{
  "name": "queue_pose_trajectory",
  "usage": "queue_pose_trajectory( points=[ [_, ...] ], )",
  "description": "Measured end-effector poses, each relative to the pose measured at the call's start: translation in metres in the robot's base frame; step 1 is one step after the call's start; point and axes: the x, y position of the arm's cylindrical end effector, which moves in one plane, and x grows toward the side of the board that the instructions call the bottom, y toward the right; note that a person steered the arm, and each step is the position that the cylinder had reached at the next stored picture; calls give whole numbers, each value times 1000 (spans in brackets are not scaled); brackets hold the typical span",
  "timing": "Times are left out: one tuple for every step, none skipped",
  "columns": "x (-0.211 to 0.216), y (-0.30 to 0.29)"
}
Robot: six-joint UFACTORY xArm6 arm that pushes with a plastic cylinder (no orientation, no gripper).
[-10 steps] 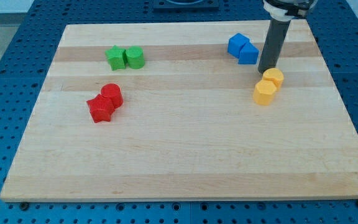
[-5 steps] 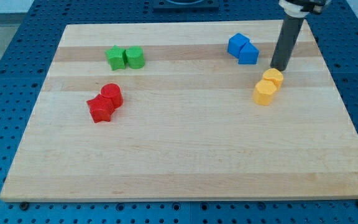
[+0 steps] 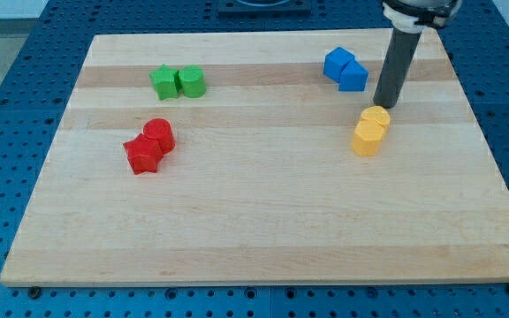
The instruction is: Separate the blue blocks from yellow blocks
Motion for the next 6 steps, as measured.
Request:
queue_pose_trajectory(
  points=[
    [3, -3],
    [28, -6],
    [32, -6],
    [20, -6],
    [0, -6],
    [-3, -6]
  ],
)
